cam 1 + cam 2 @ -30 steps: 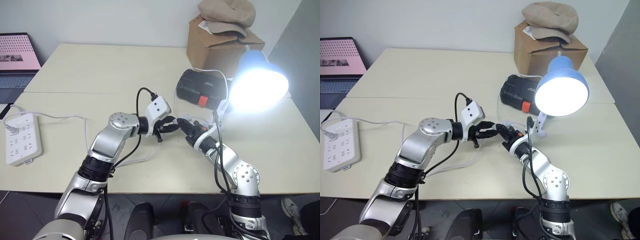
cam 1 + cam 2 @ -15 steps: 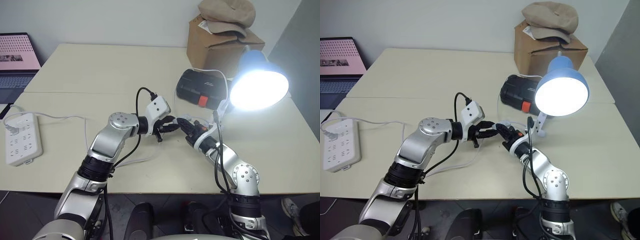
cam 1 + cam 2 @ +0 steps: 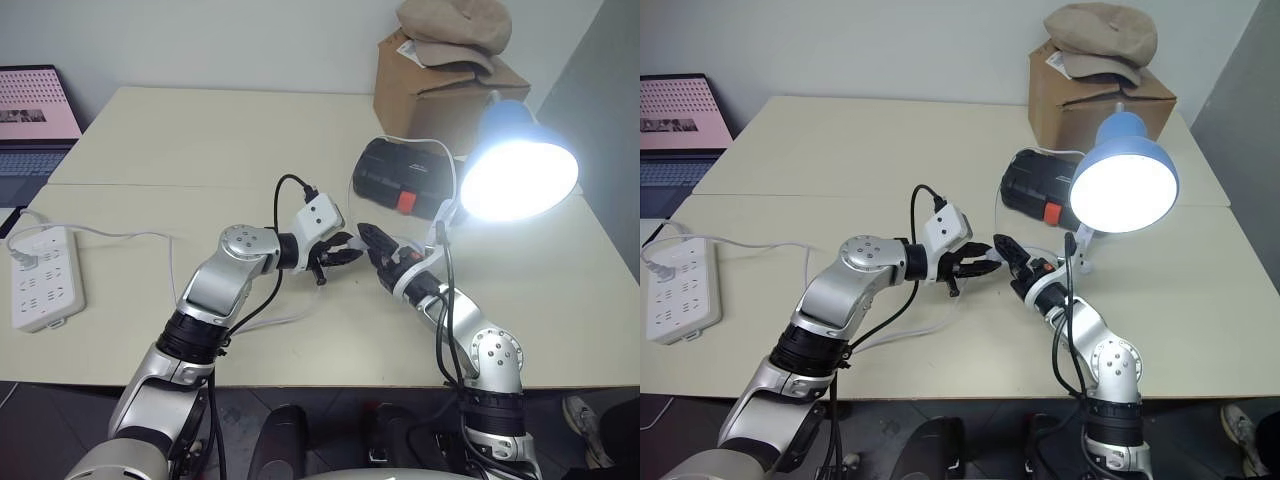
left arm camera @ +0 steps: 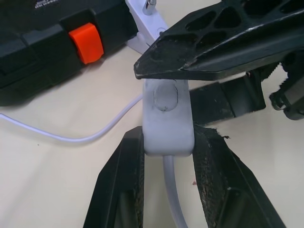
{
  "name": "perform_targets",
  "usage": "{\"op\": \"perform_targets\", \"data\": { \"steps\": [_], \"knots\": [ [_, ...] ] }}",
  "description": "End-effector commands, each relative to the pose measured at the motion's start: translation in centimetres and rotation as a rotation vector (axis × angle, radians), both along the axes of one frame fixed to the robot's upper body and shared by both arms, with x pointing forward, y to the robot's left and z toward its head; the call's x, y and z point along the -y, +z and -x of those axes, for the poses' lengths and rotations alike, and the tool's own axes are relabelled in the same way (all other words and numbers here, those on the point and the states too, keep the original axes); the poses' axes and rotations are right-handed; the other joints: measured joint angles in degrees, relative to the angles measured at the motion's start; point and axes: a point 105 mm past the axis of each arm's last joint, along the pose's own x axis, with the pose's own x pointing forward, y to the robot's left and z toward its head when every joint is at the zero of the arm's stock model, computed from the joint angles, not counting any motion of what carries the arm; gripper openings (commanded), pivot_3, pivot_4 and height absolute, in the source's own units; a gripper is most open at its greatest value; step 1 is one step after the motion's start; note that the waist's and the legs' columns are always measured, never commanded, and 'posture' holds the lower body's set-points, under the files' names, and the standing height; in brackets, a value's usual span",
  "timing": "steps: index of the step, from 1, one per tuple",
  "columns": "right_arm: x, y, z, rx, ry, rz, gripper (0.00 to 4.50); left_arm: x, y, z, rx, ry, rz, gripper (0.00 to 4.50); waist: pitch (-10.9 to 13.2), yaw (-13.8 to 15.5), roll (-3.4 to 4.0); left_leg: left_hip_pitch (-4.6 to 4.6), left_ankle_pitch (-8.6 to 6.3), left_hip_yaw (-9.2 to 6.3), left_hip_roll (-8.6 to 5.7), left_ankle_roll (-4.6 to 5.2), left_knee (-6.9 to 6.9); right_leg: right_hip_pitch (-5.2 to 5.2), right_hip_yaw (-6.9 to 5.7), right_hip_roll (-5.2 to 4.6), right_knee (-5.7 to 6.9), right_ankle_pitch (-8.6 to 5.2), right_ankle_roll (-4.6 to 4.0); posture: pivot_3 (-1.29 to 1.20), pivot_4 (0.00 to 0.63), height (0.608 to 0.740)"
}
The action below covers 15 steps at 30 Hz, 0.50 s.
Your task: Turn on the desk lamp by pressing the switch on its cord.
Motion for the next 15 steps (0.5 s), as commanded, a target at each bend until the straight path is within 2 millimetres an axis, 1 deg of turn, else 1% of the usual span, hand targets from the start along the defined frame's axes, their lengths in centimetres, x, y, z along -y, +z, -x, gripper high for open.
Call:
{"op": "perform_targets", "data": {
  "steps": [1, 4, 7, 9, 11, 13, 15],
  "knots": [
    [-0.3, 1.3, 1.7, 0.149, 0.095, 0.159, 4.5, -0.4, 1.0, -0.7, 0.075, 0.005, -0.025, 1.09, 0.0, 0.0, 0.0, 0.0, 0.0, 0.0, 0.0, 0.0, 0.0, 0.0, 0.0, 0.0, -0.01, 0.0, 0.0, 0.0, 0.15, 0.74],
    [0.1, 0.8, 3.1, 0.252, 0.159, 0.399, 4.5, -1.1, 0.7, -1.2, 0.108, 0.008, -0.068, 1.09, 0.0, 0.1, 0.01, -0.01, 0.0, 0.01, -0.01, 0.0, 0.0, -0.01, -0.01, -0.01, -0.03, 0.0, 0.0, 0.0, 0.15, 0.74],
    [1.1, 0.8, 4.7, 0.436, 0.235, 0.686, 4.5, -1.9, 0.1, -1.7, 0.118, 0.021, -0.1, 1.09, 0.0, 0.2, 0.01, -0.06, 0.0, 0.01, -0.03, 0.0, 0.0, -0.05, -0.02, -0.01, -0.03, 0.0, 0.0, 0.0, 0.15, 0.74],
    [1.6, 1.1, 5.6, 0.558, 0.262, 0.8, 4.5, -2.3, -0.6, -1.9, 0.125, 0.019, -0.136, 1.09, 0.0, 0.4, 0.01, -0.13, 0.0, 0.0, -0.04, 0.01, 0.01, -0.12, -0.04, -0.01, -0.06, 0.0, 0.01, 0.0, 0.15, 0.74],
    [2.0, 2.1, 6.5, 0.714, 0.262, 0.857, 4.5, -2.7, -1.5, -2.0, 0.128, 0.01, -0.177, 1.09, 0.0, 0.4, 0.01, -0.14, -0.01, -0.02, -0.03, 0.01, -0.01, -0.14, -0.08, 0.01, -0.1, -0.01, 0.01, 0.0, 0.15, 0.74],
    [2.2, 2.0, 7.9, 0.84, 0.346, 0.97, 4.5, -2.9, -2.5, -1.9, 0.099, 0.004, -0.178, 1.09, 0.0, 0.5, 0.02, -0.19, -0.01, -0.04, -0.03, 0.01, -0.02, -0.16, -0.11, 0.04, -0.14, -0.02, 0.01, 0.0, 0.15, 0.74],
    [2.5, 1.8, 8.5, 0.909, 0.388, 1.055, 4.5, -2.9, -3.0, -1.9, 0.088, -0.002, -0.178, 1.09, 0.0, 0.4, -0.04, -0.24, -0.01, -0.03, -0.04, 0.01, 0.0, -0.21, -0.11, 0.03, -0.14, -0.03, 0.03, 0.0, 0.15, 0.74]
  ]
}}
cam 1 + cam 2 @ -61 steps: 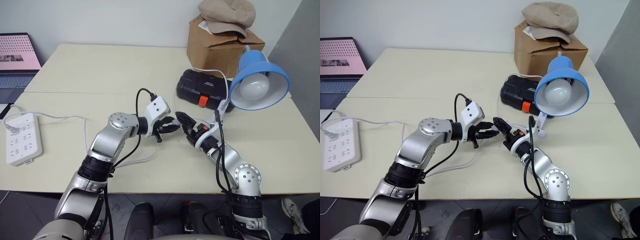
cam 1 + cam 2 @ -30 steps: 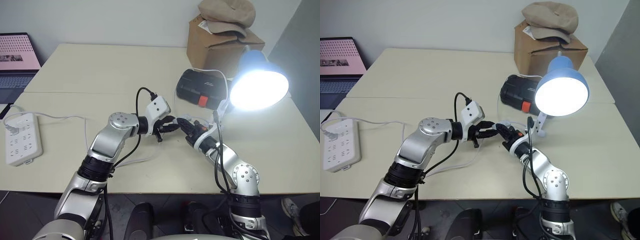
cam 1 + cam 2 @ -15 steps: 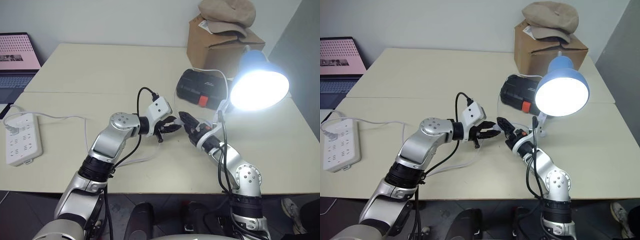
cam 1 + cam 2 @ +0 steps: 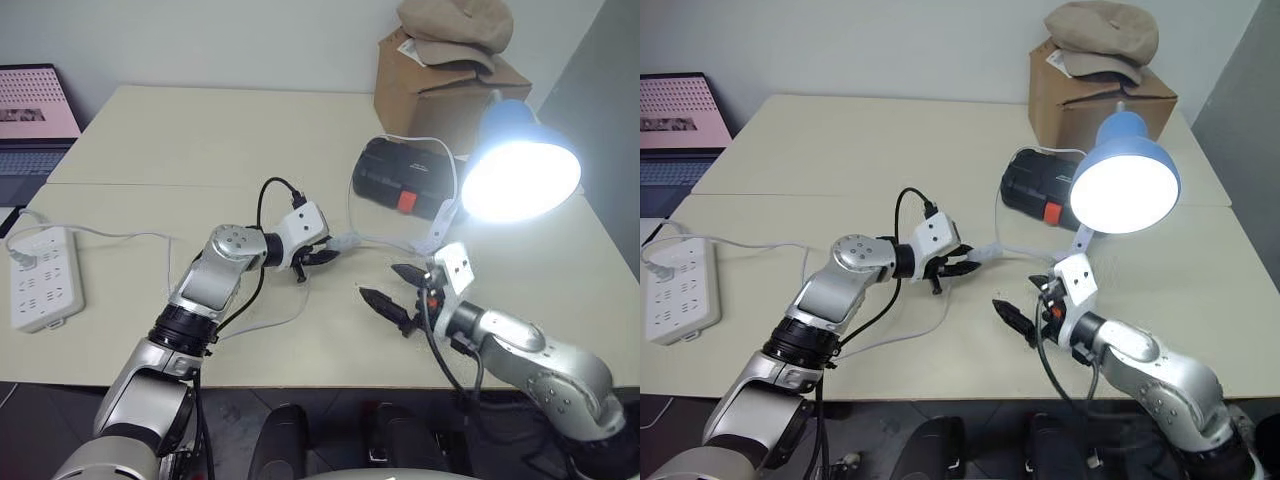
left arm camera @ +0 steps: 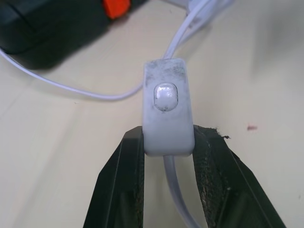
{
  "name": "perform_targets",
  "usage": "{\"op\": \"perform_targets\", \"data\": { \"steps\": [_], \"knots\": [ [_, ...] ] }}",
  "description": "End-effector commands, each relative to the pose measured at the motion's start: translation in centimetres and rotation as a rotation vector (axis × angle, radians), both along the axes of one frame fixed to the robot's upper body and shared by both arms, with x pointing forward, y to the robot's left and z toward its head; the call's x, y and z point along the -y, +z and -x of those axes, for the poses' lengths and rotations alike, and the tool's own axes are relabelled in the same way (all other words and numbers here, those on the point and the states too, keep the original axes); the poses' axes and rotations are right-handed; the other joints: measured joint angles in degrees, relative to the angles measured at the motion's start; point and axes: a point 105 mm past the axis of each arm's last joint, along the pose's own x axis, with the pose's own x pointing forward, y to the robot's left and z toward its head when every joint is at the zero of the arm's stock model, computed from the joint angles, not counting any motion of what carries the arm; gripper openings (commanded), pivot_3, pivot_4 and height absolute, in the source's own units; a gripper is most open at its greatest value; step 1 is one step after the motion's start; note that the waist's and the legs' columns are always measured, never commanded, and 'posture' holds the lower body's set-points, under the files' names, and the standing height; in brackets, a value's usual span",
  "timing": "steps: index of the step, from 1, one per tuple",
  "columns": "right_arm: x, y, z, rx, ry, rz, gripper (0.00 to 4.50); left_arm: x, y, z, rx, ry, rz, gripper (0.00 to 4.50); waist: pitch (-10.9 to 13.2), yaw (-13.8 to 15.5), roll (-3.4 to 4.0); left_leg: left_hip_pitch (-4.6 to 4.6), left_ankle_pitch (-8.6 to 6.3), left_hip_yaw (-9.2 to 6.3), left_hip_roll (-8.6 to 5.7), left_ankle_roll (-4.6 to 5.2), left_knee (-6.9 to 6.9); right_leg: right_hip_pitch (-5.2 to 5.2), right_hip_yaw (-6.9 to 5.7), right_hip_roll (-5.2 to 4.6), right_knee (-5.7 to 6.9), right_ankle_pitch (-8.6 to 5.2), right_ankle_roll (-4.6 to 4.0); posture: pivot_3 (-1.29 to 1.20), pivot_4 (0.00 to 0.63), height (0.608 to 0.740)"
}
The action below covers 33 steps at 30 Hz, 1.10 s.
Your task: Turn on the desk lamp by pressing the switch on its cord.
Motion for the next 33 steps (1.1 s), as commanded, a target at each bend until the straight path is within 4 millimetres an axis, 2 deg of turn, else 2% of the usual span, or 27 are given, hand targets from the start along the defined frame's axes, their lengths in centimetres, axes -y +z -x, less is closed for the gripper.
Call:
{"op": "perform_targets", "data": {
  "steps": [1, 5, 7, 9, 10, 13, 19, 21, 25, 28, 30, 33],
  "knots": [
    [-0.1, 1.4, 1.5, 0.193, 0.125, 0.132, 4.5, 0.2, -0.5, 0.1, 0.014, -0.03, -0.012, 1.09, 0.0, -0.1, -0.05, -0.01, 0.0, 0.0, 0.01, 0.0, 0.02, 0.0, 0.0, 0.0, 0.0, 0.0, 0.0, 0.0, 0.15, 0.74],
    [1.0, 1.6, 1.0, 0.214, 0.103, 0.182, 4.5, 0.2, -1.1, 0.1, -0.004, -0.035, -0.01, 1.09, 0.0, 0.0, -0.08, -0.02, 0.0, -0.02, -0.01, 0.0, 0.07, 0.01, -0.04, -0.03, 0.02, 0.02, 0.02, 0.0, 0.15, 0.74],
    [1.9, 1.7, 0.1, 0.209, 0.048, 0.196, 4.5, 0.2, -1.3, 0.4, -0.009, -0.046, -0.021, 1.09, 0.0, 0.0, -0.08, -0.02, 0.0, -0.03, 0.0, 0.0, 0.07, 0.0, -0.04, -0.03, 0.04, 0.02, 0.02, 0.0, 0.15, 0.74],
    [2.5, 1.8, -0.4, 0.206, 0.024, 0.203, 4.5, 0.1, -1.5, 0.7, -0.011, -0.059, -0.031, 1.79, 0.0, 0.0, -0.08, -0.02, 0.0, -0.03, 0.0, 0.0, 0.07, 0.0, -0.04, -0.03, 0.04, 0.02, 0.02, 0.0, 0.15, 0.74],
    [2.6, 1.9, -0.6, 0.206, 0.02, 0.207, 4.5, 0.1, -1.5, 0.7, -0.011, -0.06, -0.031, 1.83, 0.0, 0.0, -0.08, -0.02, 0.0, -0.02, -0.01, -0.01, 0.07, 0.0, -0.03, -0.03, 0.04, 0.02, 0.02, 0.0, 0.15, 0.74],
    [3.1, 1.9, -1.1, 0.201, 0.005, 0.217, 4.5, 0.0, -1.5, 1.1, -0.008, -0.075, -0.033, 2.5, 0.0, 0.0, -0.08, -0.02, 0.01, -0.02, -0.01, -0.01, 0.08, 0.01, -0.03, -0.04, 0.05, 0.02, 0.02, 0.0, 0.15, 0.74],
    [3.5, 2.1, -1.6, 0.199, 0.02, 0.232, 4.5, -0.6, 0.3, 1.4, 0.036, -0.053, 0.024, 3.67, 0.0, 0.0, -0.08, -0.02, 0.01, 0.0, 0.0, -0.01, 0.08, 0.0, -0.01, -0.04, 0.06, 0.02, 0.01, 0.0, 0.15, 0.74],
    [3.9, 2.1, -2.0, 0.199, 0.034, 0.241, 4.5, -2.0, 2.2, 1.7, 0.089, -0.025, 0.069, 4.01, 0.0, 0.0, -0.08, -0.02, 0.01, -0.01, 0.0, -0.01, 0.09, 0.0, -0.02, -0.04, 0.1, 0.02, 0.01, 0.0, 0.15, 0.74],
    [4.9, 2.3, -2.6, 0.203, 0.065, 0.258, 4.5, -4.8, 4.9, 3.0, 0.149, 0.026, 0.106, 4.01, 0.0, -0.1, -0.07, 0.02, 0.01, 0.0, 0.04, -0.01, 0.08, 0.0, -0.01, -0.03, 0.12, 0.02, 0.01, 0.0, 0.15, 0.74],
    [6.6, 2.8, -3.1, 0.22, 0.094, 0.281, 4.5, -8.8, 6.9, 4.9, 0.162, 0.138, 0.134, 4.01, 0.0, -0.4, -0.06, 0.05, 0.01, 0.07, 0.01, -0.02, 0.09, 0.03, 0.09, -0.05, 0.1, 0.02, 0.01, 0.0, 0.15, 0.74],
    [7.4, 2.9, -3.3, 0.224, 0.102, 0.288, 4.5, -10.4, 7.2, 5.6, 0.147, 0.192, 0.141, 4.01, 0.0, -0.3, -0.08, 0.05, 0.01, 0.07, 0.03, -0.02, 0.08, 0.03, 0.05, -0.06, 0.07, 0.02, 0.01, 0.0, 0.15, 0.74],
    [8.8, 3.1, -3.3, 0.199, 0.132, 0.298, 4.5, -12.7, 7.1, 8.0, 0.077, 0.256, 0.161, 4.01, 0.0, -0.1, -0.07, 0.11, 0.01, 0.03, 0.04, -0.02, 0.07, 0.06, 0.0, -0.06, 0.1, 0.01, 0.0, 0.0, 0.15, 0.74]
  ]
}}
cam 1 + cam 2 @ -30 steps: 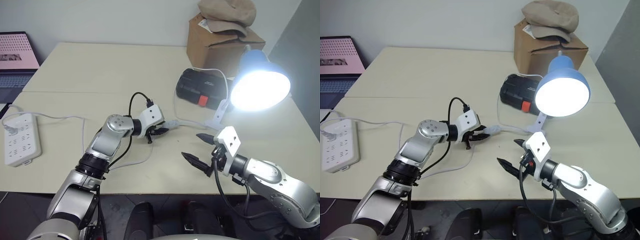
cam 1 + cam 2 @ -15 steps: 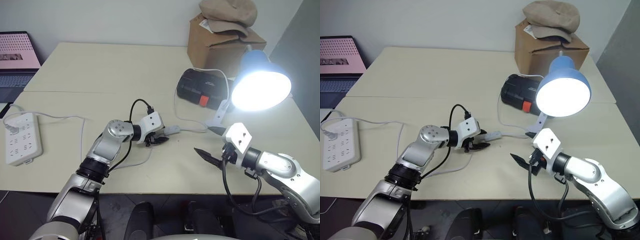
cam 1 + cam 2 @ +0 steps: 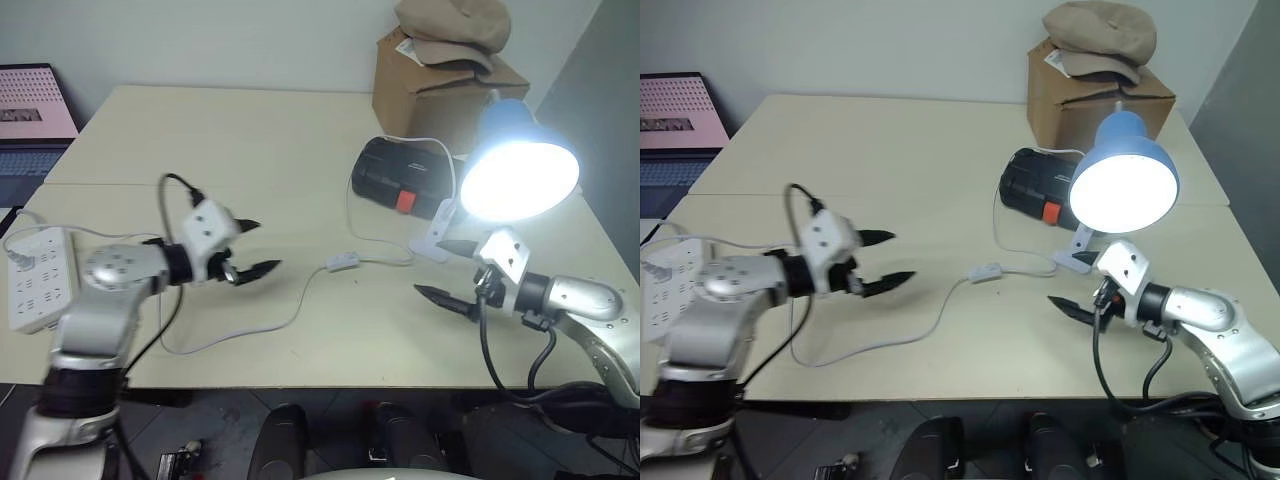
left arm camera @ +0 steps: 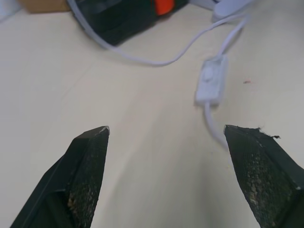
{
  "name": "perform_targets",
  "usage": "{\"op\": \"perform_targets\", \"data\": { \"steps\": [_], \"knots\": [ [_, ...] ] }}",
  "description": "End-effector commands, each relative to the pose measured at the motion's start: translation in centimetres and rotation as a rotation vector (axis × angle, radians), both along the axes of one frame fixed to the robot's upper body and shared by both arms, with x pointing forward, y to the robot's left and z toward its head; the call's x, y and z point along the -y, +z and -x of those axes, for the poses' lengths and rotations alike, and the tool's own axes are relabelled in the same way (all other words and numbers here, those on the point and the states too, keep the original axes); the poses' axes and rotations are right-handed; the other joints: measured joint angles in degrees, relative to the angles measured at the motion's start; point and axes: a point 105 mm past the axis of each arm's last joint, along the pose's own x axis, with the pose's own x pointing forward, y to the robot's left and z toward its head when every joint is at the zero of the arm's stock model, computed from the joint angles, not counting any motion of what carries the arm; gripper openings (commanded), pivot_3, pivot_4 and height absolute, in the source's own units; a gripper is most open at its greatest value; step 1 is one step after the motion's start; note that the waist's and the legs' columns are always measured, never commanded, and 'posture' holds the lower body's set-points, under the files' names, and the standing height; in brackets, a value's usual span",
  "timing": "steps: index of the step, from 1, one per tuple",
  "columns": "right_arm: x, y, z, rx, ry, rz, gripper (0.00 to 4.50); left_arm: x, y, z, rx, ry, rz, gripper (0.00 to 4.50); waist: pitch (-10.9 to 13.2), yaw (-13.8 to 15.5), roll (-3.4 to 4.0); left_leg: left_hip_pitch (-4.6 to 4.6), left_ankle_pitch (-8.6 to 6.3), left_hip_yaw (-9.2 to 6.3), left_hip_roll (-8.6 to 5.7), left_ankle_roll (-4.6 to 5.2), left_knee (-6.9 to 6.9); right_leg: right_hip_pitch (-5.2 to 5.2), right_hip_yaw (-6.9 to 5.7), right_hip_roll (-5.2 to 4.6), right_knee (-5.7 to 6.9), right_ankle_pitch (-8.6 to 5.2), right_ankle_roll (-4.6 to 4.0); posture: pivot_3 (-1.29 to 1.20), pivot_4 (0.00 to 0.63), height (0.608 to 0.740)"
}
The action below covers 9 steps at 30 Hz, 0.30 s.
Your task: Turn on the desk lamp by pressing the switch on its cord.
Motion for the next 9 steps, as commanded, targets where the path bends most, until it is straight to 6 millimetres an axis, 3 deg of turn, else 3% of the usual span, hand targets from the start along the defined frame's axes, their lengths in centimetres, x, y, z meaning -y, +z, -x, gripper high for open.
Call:
{"op": "perform_targets", "data": {
  "steps": [1, 4, 9],
  "knots": [
    [1.3, 1.4, 0.1, 0.027, 0.05, 0.015, 4.5, -1.5, 1.1, 2.7, -0.041, 0.03, 0.064, 4.01, 0.0, 0.0, 0.02, 0.05, 0.0, 0.01, 0.0, 0.0, 0.0, 0.04, 0.01, -0.01, 0.0, 0.0, 0.0, 0.0, 0.15, 0.74],
    [2.4, 1.8, 0.1, 0.011, 0.052, 0.004, 4.5, -1.9, -0.6, 5.3, -0.15, 0.05, 0.098, 4.01, 0.0, 0.0, 0.02, 0.07, 0.0, 0.03, -0.01, 0.0, 0.01, 0.07, 0.02, -0.06, 0.0, 0.0, 0.0, 0.0, 0.15, 0.74],
    [3.1, 2.1, 0.3, 0.003, 0.054, 0.003, 4.5, -1.8, -1.7, 6.8, -0.185, 0.069, 0.129, 4.01, 0.0, 0.4, 0.01, 0.18, 0.0, -0.05, -0.01, 0.0, 0.01, 0.18, -0.06, -0.1, 0.01, -0.01, -0.04, 0.0, 0.15, 0.74]
  ]
}}
